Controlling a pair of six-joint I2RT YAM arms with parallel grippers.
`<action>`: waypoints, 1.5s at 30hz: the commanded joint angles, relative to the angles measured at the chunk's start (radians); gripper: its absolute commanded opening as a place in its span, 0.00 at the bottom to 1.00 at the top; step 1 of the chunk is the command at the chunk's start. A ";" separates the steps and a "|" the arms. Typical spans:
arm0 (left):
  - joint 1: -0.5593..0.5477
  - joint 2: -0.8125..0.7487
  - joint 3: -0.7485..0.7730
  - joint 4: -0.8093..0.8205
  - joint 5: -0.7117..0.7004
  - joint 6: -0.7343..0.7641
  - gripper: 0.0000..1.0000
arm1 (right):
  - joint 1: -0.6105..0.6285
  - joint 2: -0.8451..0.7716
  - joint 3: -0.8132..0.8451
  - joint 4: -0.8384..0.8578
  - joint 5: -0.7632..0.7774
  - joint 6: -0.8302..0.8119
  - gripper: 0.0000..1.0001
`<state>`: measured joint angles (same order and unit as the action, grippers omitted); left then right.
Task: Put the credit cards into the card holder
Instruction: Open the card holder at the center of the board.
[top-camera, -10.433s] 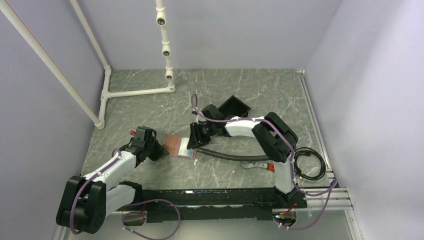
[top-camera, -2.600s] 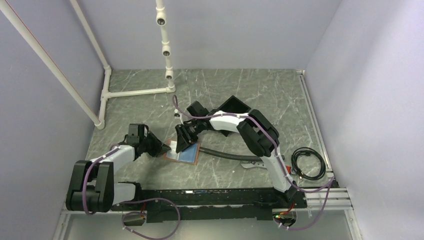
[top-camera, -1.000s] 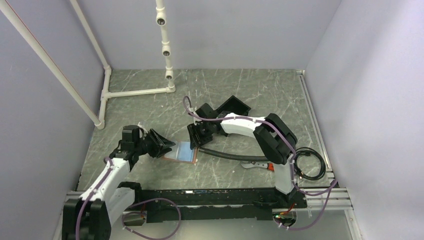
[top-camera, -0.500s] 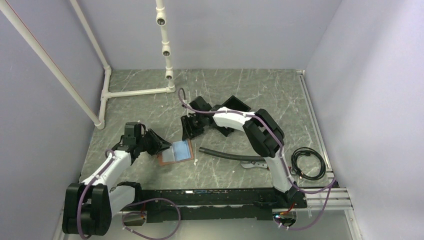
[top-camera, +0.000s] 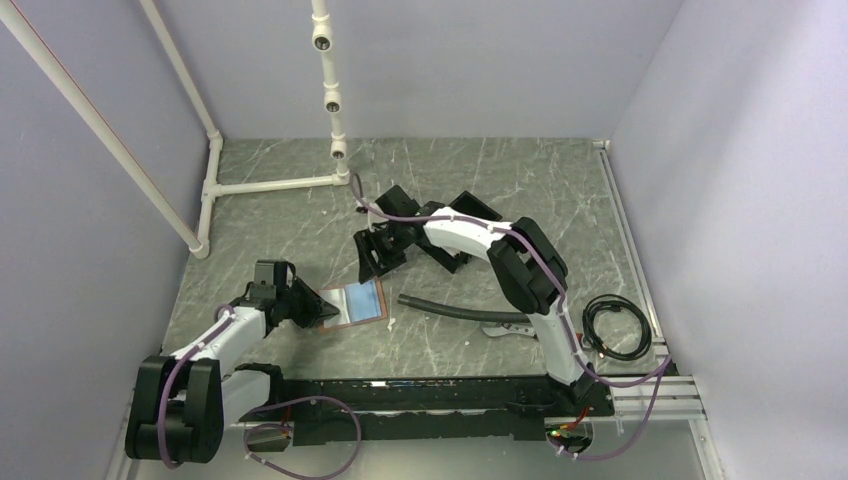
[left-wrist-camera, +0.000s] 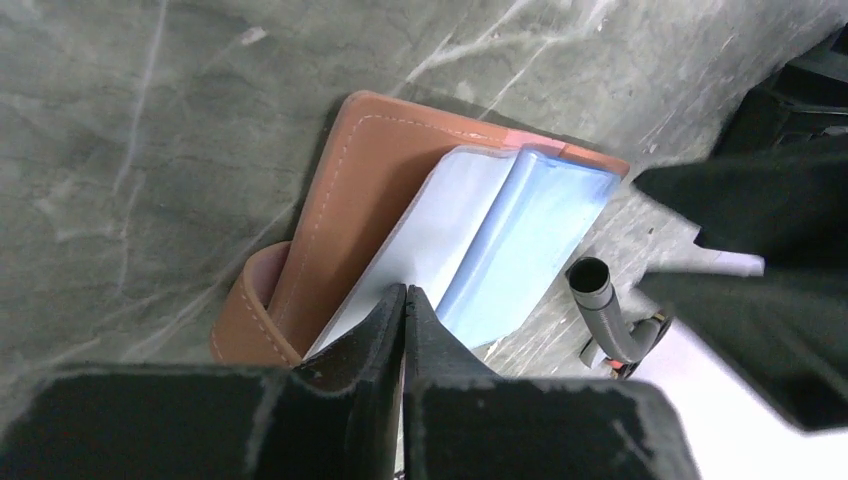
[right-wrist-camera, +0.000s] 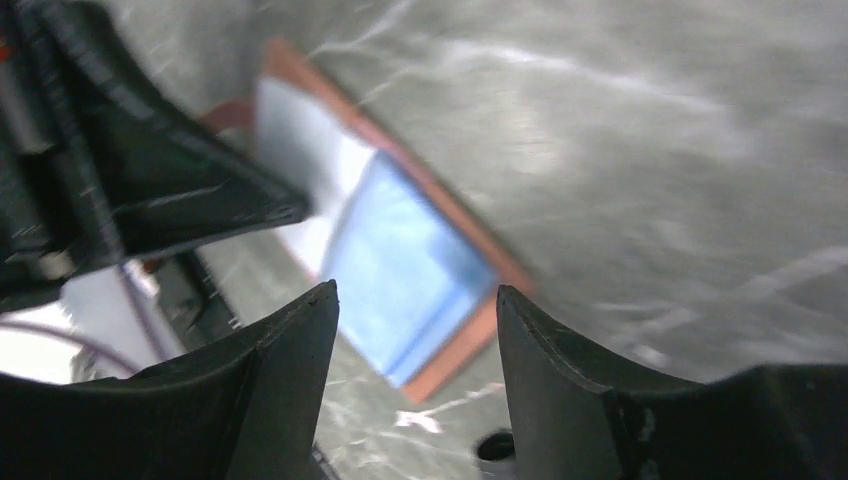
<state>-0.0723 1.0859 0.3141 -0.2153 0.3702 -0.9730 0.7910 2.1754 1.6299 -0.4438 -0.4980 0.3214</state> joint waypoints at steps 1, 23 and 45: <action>0.006 0.010 0.003 -0.041 -0.091 0.028 0.08 | 0.065 -0.012 -0.058 0.129 -0.323 0.029 0.59; 0.022 -0.023 0.017 -0.194 -0.174 -0.015 0.00 | -0.005 -0.042 -0.277 0.212 -0.169 0.069 0.44; 0.022 0.000 -0.010 -0.163 -0.149 -0.024 0.00 | 0.084 0.065 -0.085 0.327 -0.249 0.283 0.29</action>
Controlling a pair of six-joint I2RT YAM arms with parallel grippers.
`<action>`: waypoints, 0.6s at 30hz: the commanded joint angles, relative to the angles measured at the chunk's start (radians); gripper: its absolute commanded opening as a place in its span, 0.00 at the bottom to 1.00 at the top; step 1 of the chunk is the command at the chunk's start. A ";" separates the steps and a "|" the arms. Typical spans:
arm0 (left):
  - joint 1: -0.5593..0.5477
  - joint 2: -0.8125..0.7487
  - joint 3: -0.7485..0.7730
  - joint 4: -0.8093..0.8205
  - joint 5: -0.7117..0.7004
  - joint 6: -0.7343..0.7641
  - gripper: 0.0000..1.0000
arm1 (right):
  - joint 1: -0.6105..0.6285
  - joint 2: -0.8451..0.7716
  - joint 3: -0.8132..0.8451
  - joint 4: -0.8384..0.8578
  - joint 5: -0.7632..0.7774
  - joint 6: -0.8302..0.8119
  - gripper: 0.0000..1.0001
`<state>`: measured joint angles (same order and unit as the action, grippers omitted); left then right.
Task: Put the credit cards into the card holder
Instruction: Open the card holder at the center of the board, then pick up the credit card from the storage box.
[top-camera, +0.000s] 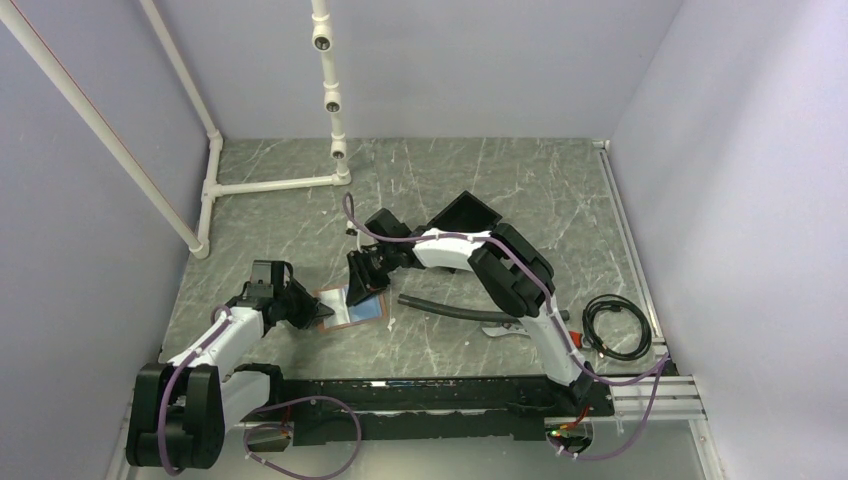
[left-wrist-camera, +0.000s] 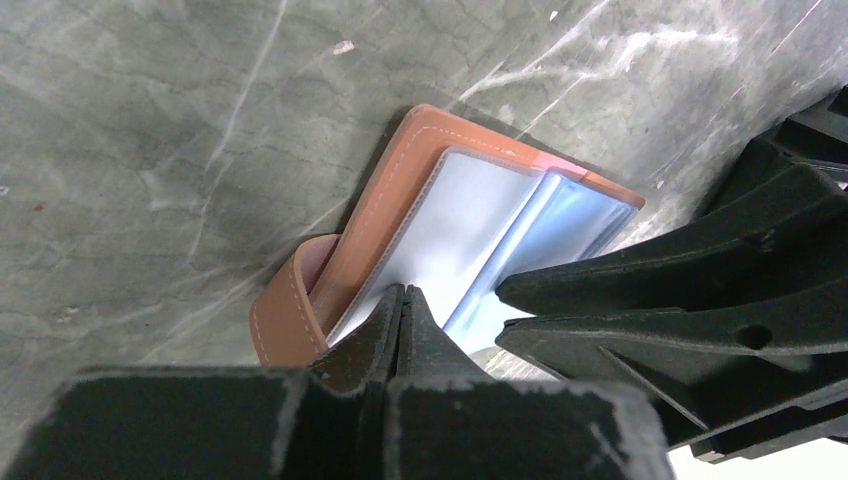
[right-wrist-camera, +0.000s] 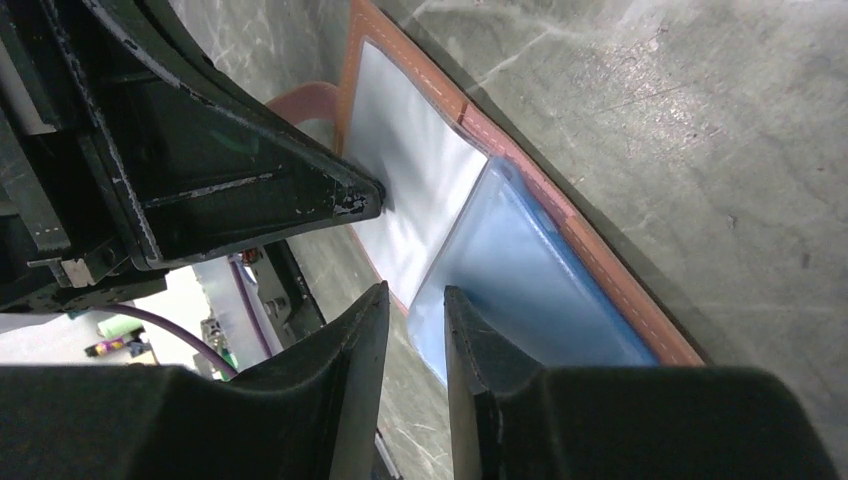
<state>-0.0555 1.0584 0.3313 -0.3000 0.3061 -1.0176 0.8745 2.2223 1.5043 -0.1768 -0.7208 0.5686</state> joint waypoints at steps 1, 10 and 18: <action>0.004 0.028 -0.028 -0.079 -0.085 0.022 0.00 | 0.002 0.022 0.044 0.059 -0.028 0.034 0.29; 0.004 0.031 -0.028 -0.073 -0.082 0.025 0.00 | 0.012 0.047 0.055 0.095 -0.055 0.064 0.19; 0.005 0.031 -0.028 -0.072 -0.080 0.027 0.00 | 0.019 0.071 0.063 0.108 -0.068 0.083 0.18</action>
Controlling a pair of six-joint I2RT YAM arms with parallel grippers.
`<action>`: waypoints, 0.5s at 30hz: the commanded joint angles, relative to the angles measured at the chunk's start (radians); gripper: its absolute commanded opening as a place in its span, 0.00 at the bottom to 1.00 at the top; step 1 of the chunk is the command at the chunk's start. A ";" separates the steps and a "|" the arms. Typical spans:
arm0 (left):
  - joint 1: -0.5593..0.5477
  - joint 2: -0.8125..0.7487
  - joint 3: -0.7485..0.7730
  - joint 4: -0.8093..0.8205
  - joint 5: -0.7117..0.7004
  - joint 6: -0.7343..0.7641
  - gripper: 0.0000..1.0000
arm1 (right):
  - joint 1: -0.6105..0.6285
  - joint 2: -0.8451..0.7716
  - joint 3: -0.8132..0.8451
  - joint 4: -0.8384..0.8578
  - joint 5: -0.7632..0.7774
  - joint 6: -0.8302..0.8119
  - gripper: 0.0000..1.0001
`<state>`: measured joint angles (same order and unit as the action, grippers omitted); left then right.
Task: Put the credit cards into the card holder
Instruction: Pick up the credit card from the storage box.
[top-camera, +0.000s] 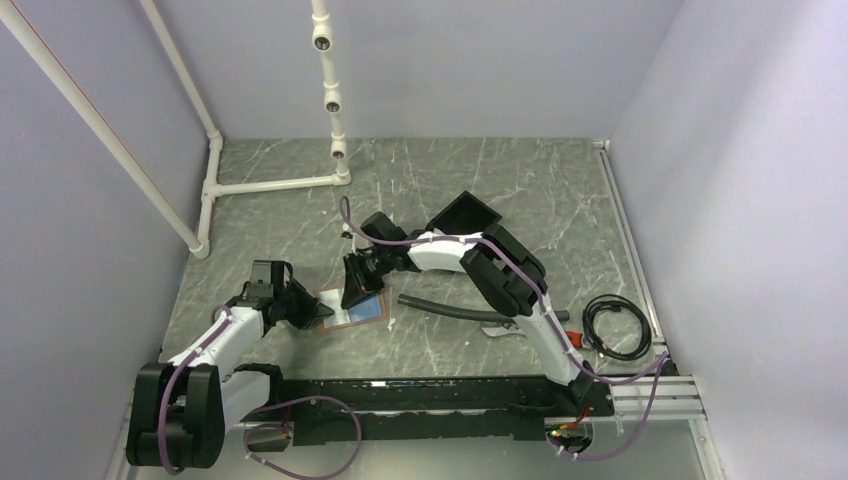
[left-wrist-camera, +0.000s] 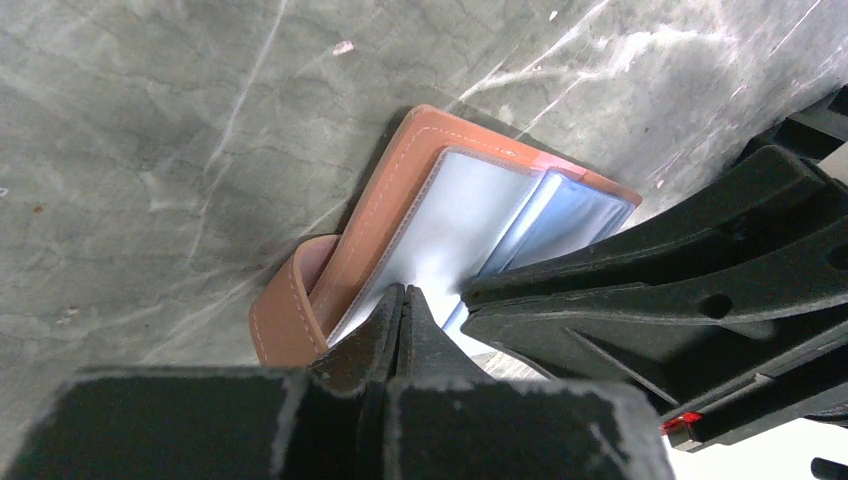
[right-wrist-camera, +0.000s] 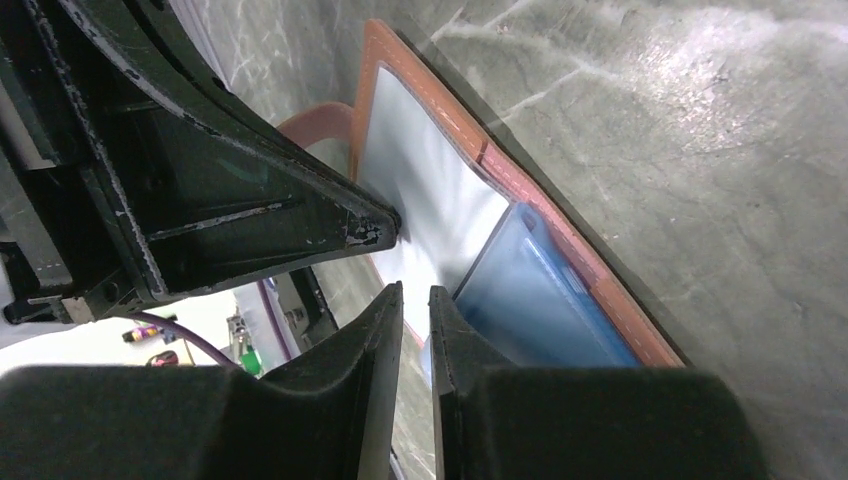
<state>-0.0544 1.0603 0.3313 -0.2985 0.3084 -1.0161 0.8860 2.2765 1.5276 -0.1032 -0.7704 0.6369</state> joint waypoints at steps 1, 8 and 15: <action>0.003 0.027 -0.028 -0.075 -0.084 0.025 0.00 | 0.009 0.018 0.041 0.031 -0.012 0.015 0.18; 0.004 0.023 -0.029 -0.077 -0.083 0.025 0.00 | 0.017 0.038 0.074 -0.071 0.082 -0.010 0.22; 0.004 0.024 -0.030 -0.074 -0.081 0.025 0.00 | 0.024 0.064 0.088 -0.013 0.028 0.039 0.27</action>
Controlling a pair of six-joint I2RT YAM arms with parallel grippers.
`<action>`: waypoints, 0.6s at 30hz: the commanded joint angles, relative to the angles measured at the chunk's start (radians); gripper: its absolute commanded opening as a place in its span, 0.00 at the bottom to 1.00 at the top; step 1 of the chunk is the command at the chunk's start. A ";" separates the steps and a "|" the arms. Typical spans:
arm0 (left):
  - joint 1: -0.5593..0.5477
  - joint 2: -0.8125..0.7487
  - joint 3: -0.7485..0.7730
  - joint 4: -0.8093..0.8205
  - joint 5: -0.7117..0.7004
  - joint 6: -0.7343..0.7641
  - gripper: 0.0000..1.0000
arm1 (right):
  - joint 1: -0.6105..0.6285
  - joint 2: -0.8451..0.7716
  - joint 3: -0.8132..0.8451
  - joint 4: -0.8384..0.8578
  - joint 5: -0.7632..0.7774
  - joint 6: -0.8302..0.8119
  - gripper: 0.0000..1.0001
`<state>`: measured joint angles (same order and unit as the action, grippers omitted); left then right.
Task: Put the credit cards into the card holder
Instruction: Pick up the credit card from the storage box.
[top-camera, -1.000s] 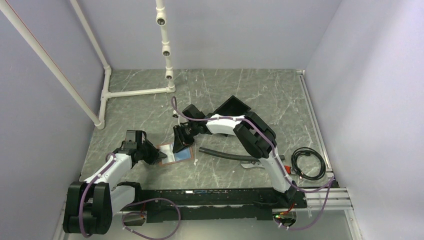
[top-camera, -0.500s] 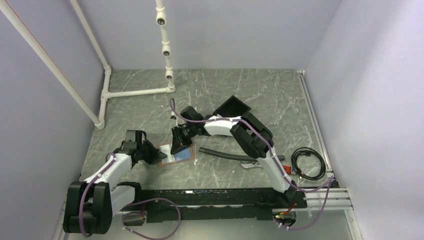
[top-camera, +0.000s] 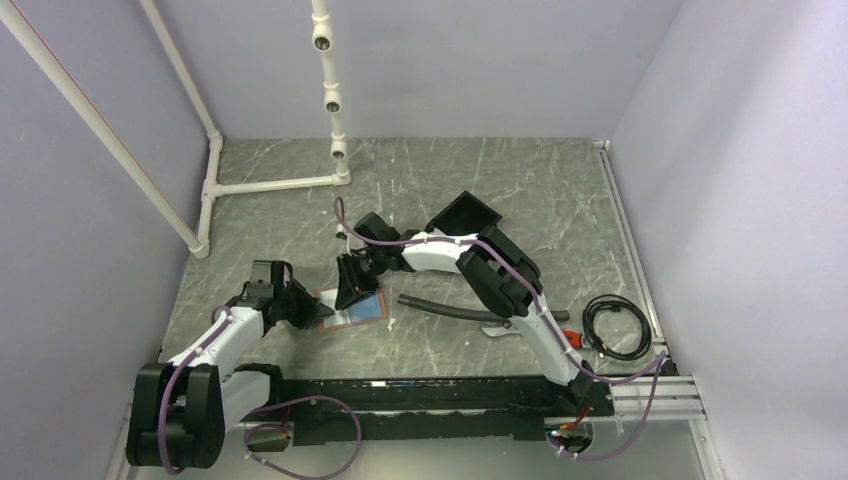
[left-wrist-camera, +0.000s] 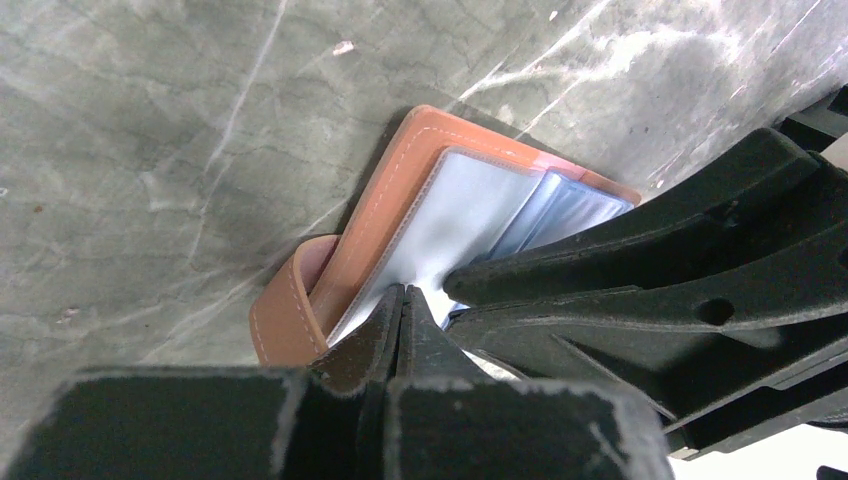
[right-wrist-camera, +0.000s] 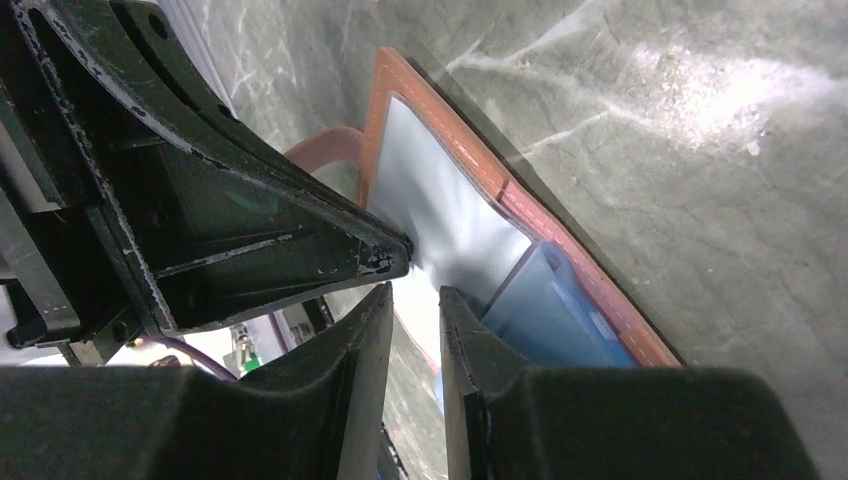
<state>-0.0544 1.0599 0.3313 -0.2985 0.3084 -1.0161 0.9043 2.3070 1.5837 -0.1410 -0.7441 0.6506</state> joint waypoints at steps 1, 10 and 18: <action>0.004 0.025 -0.028 -0.076 -0.081 0.026 0.00 | 0.007 0.036 0.035 0.035 -0.010 0.035 0.27; 0.004 0.010 -0.028 -0.084 -0.079 0.026 0.00 | 0.003 0.036 0.007 0.210 -0.116 0.159 0.28; 0.004 -0.022 0.004 -0.093 -0.011 0.034 0.03 | -0.090 -0.122 0.053 -0.101 0.012 -0.046 0.37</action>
<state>-0.0544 1.0527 0.3313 -0.3008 0.3111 -1.0145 0.8890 2.3306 1.5917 -0.0303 -0.8291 0.7601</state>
